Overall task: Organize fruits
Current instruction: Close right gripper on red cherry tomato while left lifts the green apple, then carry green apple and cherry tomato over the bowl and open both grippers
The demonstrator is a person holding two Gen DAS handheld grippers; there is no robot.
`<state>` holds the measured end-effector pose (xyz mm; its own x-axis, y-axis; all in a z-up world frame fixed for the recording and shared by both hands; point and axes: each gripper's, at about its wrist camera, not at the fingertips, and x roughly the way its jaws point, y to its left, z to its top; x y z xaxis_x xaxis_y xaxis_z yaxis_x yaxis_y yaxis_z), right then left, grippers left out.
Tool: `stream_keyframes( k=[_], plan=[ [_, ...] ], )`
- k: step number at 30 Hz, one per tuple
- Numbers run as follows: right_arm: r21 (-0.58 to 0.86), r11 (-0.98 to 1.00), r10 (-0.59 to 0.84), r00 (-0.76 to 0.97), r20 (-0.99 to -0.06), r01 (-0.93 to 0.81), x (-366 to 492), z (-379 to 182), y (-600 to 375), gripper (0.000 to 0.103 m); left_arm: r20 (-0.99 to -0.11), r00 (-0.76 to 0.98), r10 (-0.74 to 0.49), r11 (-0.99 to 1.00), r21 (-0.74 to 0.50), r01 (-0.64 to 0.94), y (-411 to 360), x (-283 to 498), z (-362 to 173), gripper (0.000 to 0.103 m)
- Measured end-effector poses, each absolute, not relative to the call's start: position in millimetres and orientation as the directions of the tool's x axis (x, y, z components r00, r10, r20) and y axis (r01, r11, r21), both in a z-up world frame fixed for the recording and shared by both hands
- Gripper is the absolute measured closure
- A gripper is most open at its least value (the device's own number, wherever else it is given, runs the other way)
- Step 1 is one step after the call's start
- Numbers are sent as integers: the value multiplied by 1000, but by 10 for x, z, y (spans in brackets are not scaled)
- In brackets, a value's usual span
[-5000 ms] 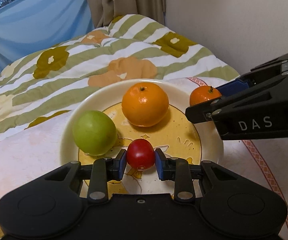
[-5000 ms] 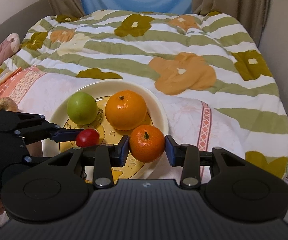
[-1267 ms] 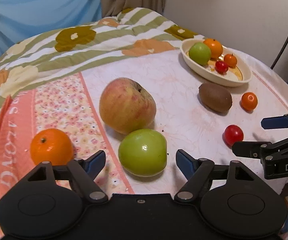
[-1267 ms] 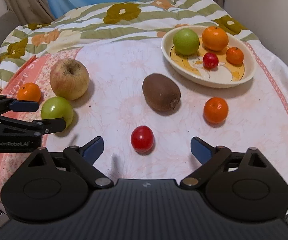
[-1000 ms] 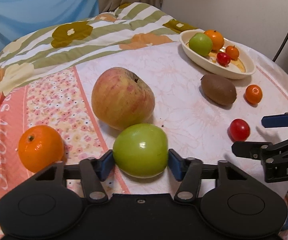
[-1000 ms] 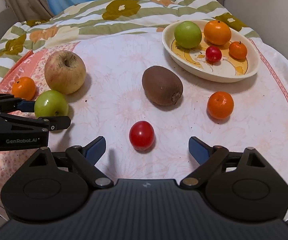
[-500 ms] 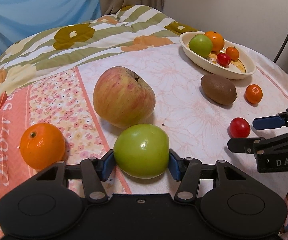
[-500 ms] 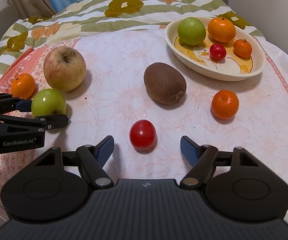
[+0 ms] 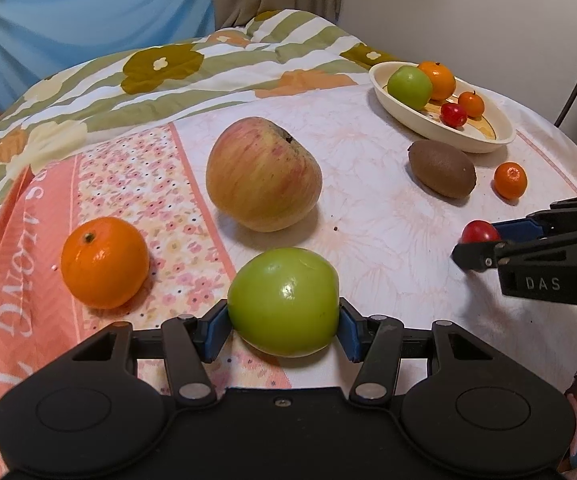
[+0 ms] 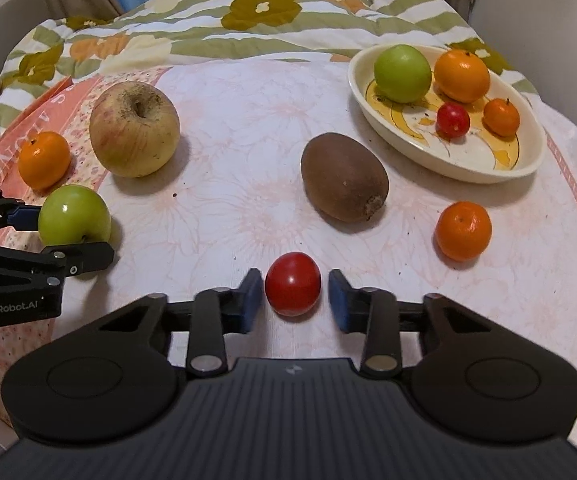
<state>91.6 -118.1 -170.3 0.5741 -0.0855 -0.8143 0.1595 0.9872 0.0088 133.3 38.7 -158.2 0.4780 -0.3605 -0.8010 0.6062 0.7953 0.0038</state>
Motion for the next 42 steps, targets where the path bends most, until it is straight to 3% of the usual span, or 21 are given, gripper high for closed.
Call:
stream_keyframes(
  k=[23,42],
  plan=[
    [34,993,-48,633,-772,117,805,-1216,-1472,60,-747,544,-381,825,-9,565,175,1180,-1135,44],
    [43,995,-29,686,-727,88,842,-712,-2702,60,-702,594,-393,843,-18,537,-953,1264,-697,44]
  ],
)
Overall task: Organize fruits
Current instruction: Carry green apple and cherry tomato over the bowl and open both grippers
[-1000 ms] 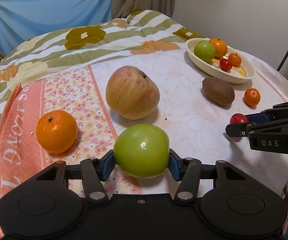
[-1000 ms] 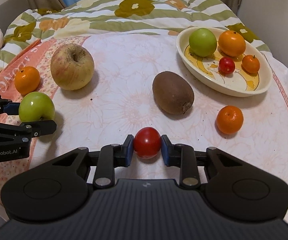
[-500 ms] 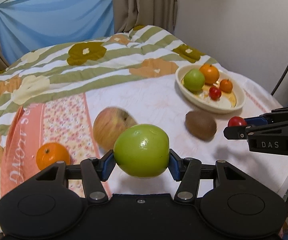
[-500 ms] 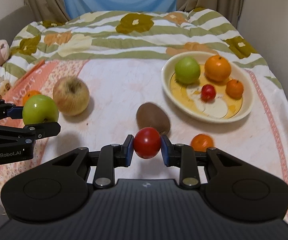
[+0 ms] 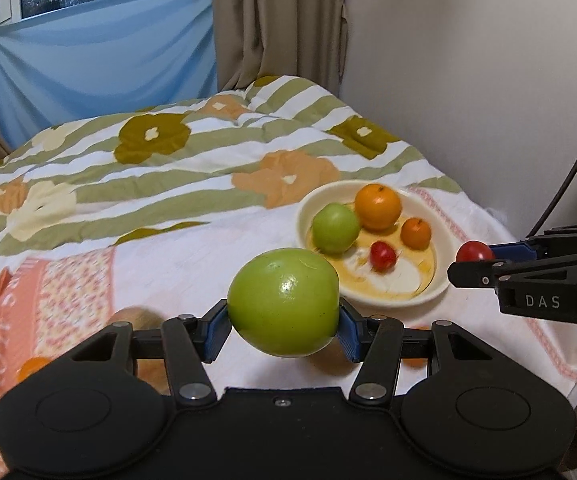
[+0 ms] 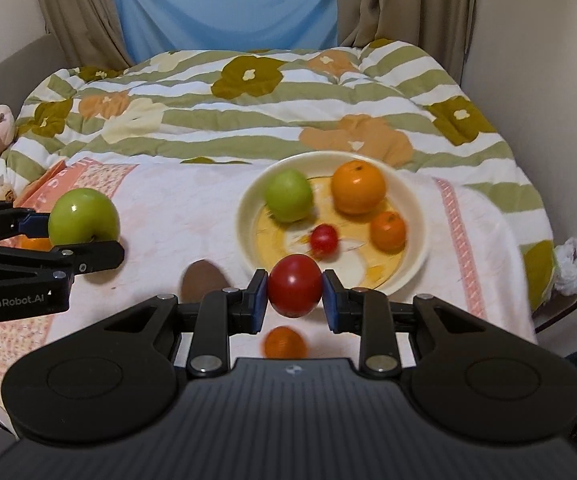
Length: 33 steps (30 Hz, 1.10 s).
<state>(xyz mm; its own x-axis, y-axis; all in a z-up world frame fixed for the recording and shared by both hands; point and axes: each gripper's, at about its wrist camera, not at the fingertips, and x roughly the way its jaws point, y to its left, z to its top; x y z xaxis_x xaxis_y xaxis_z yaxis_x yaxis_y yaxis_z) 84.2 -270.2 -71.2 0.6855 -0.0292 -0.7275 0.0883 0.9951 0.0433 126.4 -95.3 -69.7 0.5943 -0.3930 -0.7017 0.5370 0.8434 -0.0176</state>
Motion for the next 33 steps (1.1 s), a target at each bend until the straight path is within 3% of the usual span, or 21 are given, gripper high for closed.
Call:
stream_keyframes(
  k=[15,28,30,32,33],
  plan=[
    [36,999,52,669,-741,-39,1165,-942,-3557,60,-731,589,-346,863,-1,506,-2018,1533,-1100,44],
    [70,986,149,637,-756,-148,1372,-1165,-3805,60,-780,581,-232,896,60,439,-2309,1687,-1382,44],
    [73,985,155,634,-757,-154,1383,-1176,-3818,60,-778,584,-233,897,60,438,-2328,1682,-1375,38],
    [76,985,158,632,-758,-155,1395,-1182,-3837,60,-762,606,-230,896,77,437,-2338,1644,-1323,7],
    [79,985,159,632,-759,-154,1400,-1179,-3851,60,-752,618,-229,895,86,437,-2345,1620,-1293,4]
  ],
)
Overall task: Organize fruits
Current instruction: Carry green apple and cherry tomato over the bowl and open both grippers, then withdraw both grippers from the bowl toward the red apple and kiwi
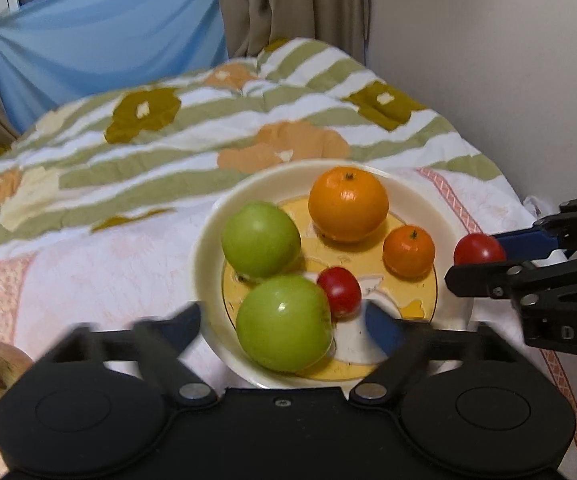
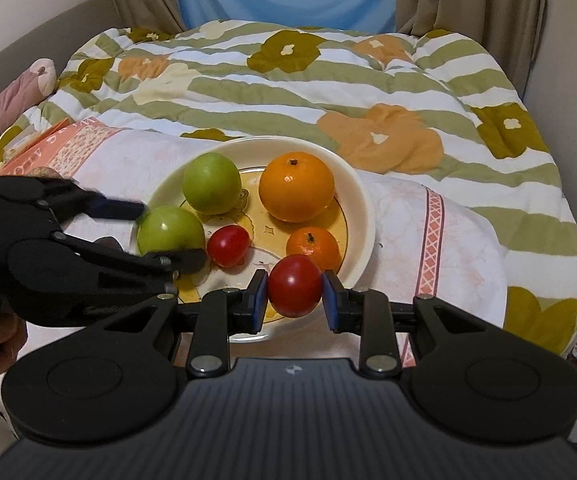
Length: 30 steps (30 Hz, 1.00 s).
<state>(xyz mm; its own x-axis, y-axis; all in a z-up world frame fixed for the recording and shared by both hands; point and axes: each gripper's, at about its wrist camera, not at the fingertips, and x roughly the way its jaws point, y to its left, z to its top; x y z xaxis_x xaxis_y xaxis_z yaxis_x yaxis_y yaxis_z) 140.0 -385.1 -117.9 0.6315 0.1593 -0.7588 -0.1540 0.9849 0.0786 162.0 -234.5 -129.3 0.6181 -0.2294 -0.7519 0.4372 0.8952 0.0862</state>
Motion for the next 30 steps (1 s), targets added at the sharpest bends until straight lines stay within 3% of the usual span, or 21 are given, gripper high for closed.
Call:
stream_keyframes(
  k=[26,28,30],
  plan=[
    [37,949,226,592,-774,-313,1620,-1433,-3595,59,-746,646,-163,950,60,308,-1876,1423,-1008,4],
    [22,946,219,589,-778,-323,1615,-1437,-3556,52,-746,647,-159,952,57,301,-1856,1414,-1011,4],
    [2,943,207,582,-786,-332,1600,-1440,-3517,12,-746,647,-158,954,54,295,-1835,1409,-1005,4]
  ],
)
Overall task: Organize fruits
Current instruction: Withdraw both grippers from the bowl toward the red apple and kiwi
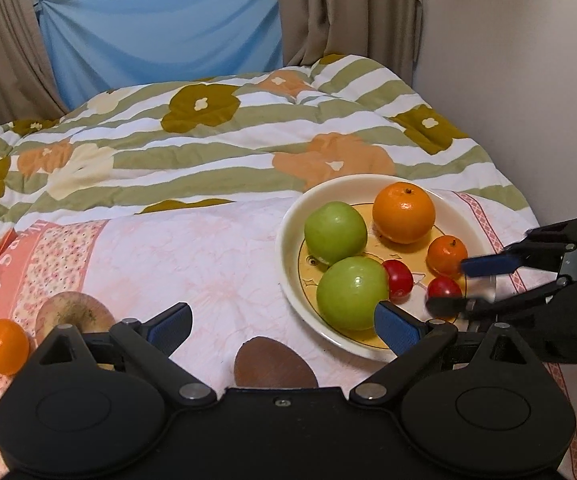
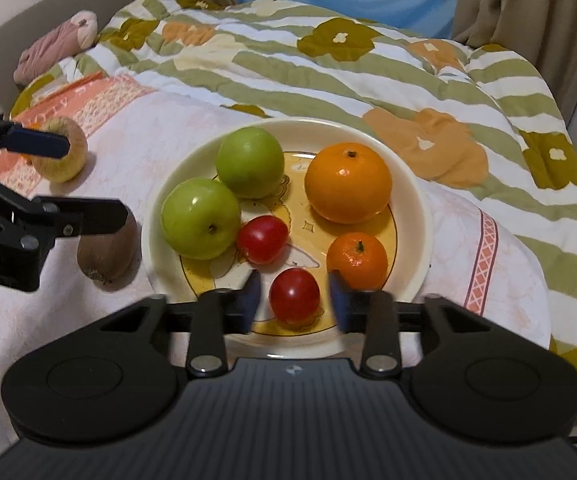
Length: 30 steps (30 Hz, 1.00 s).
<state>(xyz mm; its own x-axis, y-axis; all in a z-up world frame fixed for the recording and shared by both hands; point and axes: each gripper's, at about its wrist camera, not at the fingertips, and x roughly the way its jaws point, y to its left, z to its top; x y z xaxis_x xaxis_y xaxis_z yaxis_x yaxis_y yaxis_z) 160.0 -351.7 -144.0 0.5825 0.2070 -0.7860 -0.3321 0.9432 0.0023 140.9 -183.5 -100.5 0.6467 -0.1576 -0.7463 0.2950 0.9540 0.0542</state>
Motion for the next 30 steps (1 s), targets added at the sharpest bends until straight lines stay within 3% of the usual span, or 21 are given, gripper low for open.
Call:
stream_keyframes(
  k=[2,16,30],
  plan=[
    [-3,940,210,584,-784,-342,1565,-1429,-3502,0,-747,647,-155,955,54,290,-1822,1396,-999,4],
    [6,952,209,634,-745,-307,1337,-1153,-3563,0,-715,688,-125,966,70,248,-1633,1166,-694,3],
    [-57,977,110,709,-696,-207,860,-582,-3330,0,-637,752,-170,952,92,292,-1193,822,-272,3]
  ],
)
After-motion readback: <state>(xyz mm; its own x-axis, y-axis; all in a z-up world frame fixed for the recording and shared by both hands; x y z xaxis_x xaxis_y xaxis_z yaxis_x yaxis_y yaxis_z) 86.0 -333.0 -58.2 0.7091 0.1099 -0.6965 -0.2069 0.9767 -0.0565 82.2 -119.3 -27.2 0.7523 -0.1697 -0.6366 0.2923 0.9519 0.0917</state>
